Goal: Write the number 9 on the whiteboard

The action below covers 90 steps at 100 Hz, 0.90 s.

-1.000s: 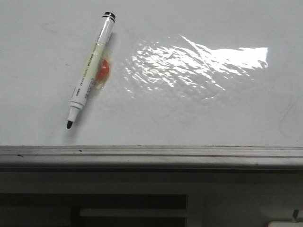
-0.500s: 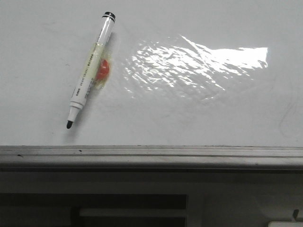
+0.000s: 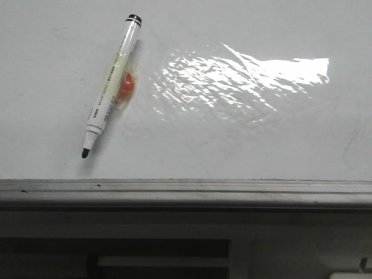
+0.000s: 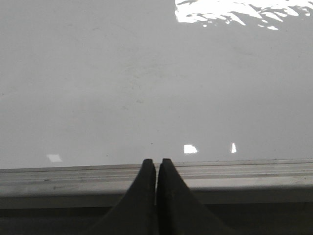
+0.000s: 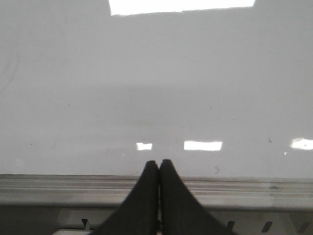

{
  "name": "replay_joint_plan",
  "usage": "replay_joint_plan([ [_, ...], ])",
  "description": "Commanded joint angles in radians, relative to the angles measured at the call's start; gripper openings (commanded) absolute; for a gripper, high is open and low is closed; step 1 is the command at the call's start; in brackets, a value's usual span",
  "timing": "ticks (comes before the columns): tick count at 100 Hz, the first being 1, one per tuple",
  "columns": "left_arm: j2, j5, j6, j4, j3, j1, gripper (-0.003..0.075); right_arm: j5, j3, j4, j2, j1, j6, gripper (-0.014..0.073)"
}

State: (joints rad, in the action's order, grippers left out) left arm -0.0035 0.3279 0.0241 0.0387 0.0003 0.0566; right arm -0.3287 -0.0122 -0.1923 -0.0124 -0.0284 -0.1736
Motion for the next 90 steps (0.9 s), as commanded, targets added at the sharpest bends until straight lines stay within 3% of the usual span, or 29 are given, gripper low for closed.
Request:
replay_joint_plan([
  [1,-0.029,-0.073,-0.012,0.002,0.019,-0.004,-0.0020,0.026,-0.027,-0.044,-0.013,-0.001,0.008,-0.0062],
  [16,-0.029,-0.084,-0.012,-0.001,0.019,-0.004,-0.0020,0.153,-0.027,-0.029,-0.013,-0.001,0.008,-0.0062],
  [30,-0.029,-0.086,-0.012,-0.007,0.019,-0.004,-0.0020,0.171,-0.027,-0.018,-0.013,-0.001,0.006,-0.0062],
  [44,-0.029,-0.093,-0.012,-0.039,0.019,-0.004,-0.0020,0.167,-0.027,0.128,-0.013,-0.001,0.006,-0.0062],
  [66,-0.029,-0.214,-0.012,-0.112,0.019,-0.004,-0.0020,0.189,-0.027,0.081,-0.013,-0.001,0.008,-0.0061],
  [90,-0.029,-0.368,-0.012,-0.140,0.019,-0.004,-0.0020,0.424,-0.022,0.104,-0.013,-0.001,0.008,-0.0061],
])
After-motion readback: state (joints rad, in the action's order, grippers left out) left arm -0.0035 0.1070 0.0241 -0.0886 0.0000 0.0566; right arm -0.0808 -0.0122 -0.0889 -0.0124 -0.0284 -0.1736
